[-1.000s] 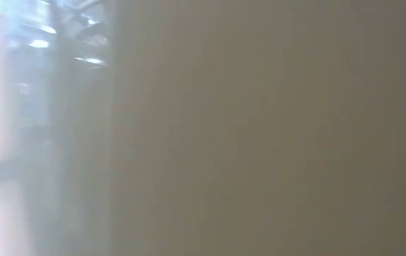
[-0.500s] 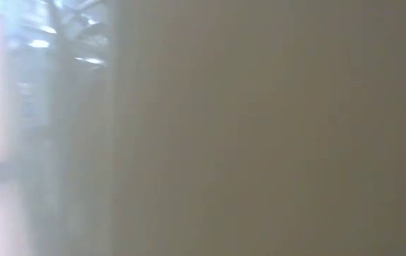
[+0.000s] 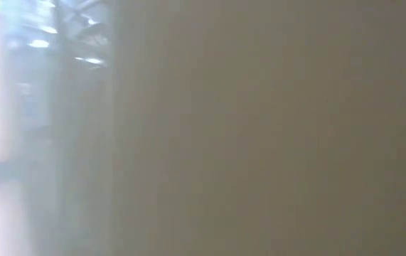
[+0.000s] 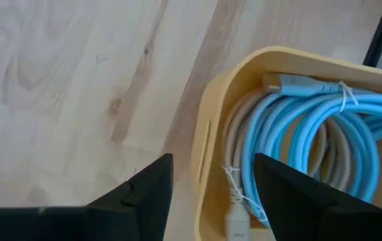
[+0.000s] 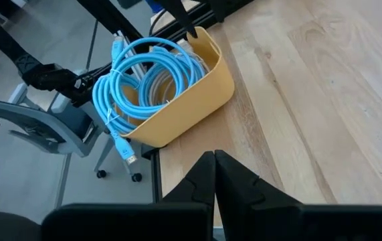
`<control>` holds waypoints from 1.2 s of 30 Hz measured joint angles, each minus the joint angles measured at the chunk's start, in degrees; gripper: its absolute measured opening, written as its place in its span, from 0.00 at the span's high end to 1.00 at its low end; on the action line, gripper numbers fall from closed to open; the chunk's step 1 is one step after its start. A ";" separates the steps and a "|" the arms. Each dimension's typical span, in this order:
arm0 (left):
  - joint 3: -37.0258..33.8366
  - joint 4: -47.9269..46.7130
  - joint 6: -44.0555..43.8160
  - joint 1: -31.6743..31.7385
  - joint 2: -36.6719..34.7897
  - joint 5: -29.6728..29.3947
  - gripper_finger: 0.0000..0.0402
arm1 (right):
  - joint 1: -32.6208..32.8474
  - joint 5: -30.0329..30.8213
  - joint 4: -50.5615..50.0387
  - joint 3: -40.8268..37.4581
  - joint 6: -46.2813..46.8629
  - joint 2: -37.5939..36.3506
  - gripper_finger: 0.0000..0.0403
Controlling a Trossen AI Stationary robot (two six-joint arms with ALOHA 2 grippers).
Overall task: Sort cables
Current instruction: Adjust the bins
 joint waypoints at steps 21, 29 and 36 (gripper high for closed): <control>-7.04 11.21 -0.03 0.61 0.09 3.30 0.49 | -0.06 -0.17 2.46 0.00 0.20 0.00 1.00; -11.72 15.19 -1.32 2.58 0.09 4.18 0.55 | -0.01 -0.28 2.95 0.00 0.22 0.00 1.00; -11.69 15.76 0.88 3.96 0.09 6.09 0.92 | 0.01 -0.32 2.98 0.00 0.62 0.00 1.00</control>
